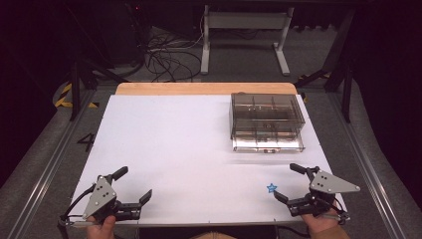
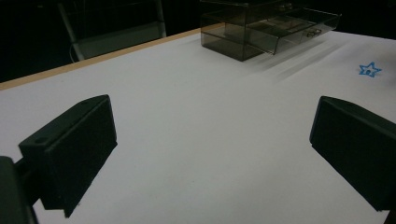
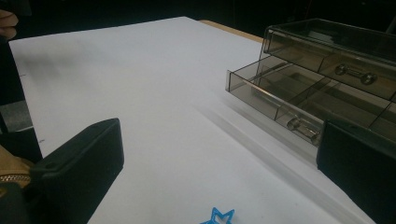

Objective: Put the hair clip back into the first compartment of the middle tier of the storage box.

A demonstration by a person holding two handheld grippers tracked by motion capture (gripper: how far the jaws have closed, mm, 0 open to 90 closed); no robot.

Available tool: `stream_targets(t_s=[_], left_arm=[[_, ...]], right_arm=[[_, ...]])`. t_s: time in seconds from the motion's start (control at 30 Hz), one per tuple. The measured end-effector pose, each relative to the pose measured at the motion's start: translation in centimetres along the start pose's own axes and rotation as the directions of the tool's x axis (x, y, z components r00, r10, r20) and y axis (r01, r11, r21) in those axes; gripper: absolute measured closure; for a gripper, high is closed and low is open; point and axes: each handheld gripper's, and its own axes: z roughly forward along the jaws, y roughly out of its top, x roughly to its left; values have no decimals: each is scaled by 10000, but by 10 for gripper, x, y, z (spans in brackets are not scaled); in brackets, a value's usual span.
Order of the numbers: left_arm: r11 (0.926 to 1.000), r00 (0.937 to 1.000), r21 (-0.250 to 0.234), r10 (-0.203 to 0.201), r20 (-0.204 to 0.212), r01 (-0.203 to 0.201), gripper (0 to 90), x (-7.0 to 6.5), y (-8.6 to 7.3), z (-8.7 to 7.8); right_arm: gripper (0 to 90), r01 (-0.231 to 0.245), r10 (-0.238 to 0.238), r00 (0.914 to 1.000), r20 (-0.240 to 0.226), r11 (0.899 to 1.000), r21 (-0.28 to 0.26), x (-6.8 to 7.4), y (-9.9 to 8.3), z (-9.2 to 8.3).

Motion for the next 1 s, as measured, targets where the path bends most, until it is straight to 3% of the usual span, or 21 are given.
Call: stream_targets(t_s=[0.1, 0.33, 0.77, 1.0], left_arm=[[10000, 10000, -31, -49, -28, 49, 12, -1, 0, 0], [9997, 9995, 79, 250, -186, -248, 11, -1, 0, -1], [9996, 9994, 91, 275, -188, -274, 11, -2, 1, -1], [9996, 9994, 81, 266, -216, -265, 11, -2, 1, -1]], right_arm=[[16, 6, -6, 10000, -22, 10000, 36, 0, 0, 0], [20, 41, -41, 10000, -40, 10000, 82, 0, 0, 1], [26, 57, -56, 10000, -15, 9998, 191, 1, 1, 2], [45, -53, 50, 10000, 66, 9984, 564, -4, 8, 5]])
